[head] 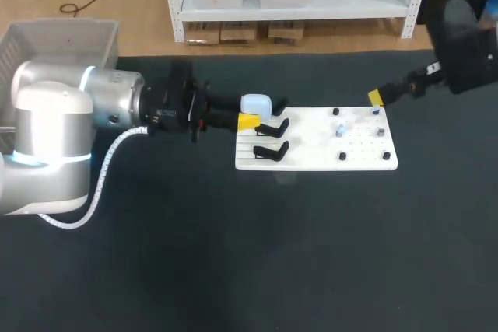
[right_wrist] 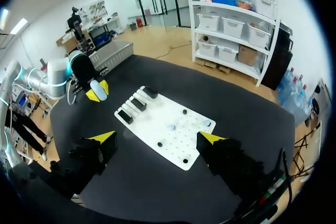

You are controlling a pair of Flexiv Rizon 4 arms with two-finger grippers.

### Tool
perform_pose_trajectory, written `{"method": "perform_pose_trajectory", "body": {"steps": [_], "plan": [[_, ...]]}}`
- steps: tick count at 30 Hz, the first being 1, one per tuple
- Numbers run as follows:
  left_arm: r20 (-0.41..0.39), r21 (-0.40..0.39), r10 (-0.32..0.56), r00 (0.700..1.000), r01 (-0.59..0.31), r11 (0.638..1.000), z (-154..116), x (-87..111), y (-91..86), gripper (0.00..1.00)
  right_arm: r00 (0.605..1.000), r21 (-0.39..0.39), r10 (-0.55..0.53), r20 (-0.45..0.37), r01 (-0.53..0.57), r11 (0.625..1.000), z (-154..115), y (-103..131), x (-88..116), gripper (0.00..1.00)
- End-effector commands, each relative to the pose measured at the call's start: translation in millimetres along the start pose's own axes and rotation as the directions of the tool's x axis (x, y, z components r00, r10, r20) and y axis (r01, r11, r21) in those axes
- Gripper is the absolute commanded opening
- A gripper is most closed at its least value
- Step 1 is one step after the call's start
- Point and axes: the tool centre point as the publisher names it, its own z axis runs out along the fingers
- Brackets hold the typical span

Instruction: Pick up each earbud case from the left stands, insert the matching earbuds, close the lid, and place the case in the box.

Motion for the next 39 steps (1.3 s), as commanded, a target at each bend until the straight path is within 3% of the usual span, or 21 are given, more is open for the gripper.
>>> {"method": "perform_pose_trajectory", "body": {"steps": [1,20,26,39], "plan": [[0.010,0.003,0.012,1.000,-0.012,1.000,0.8,2.4,3.6,0.00,1.000,0.142,0.013,-0.012,-0.012,0.990,3.7,10.1,-1.4,1.00],[0.029,0.015,0.058,0.998,-0.058,0.998,-0.8,0.5,10.7,0.00,0.993,0.162,0.090,-0.078,-0.077,0.984,21.0,42.4,5.0,1.00],[0.029,0.015,0.058,0.998,-0.058,0.998,-0.8,0.5,10.7,0.00,0.993,0.147,0.083,-0.080,-0.070,0.987,26.4,63.4,-4.9,1.00],[0.029,0.015,0.058,0.998,-0.058,0.998,-0.8,0.5,10.7,0.00,0.988,0.102,0.100,-0.120,-0.088,0.991,66.3,102.4,-29.6,1.00]]}}
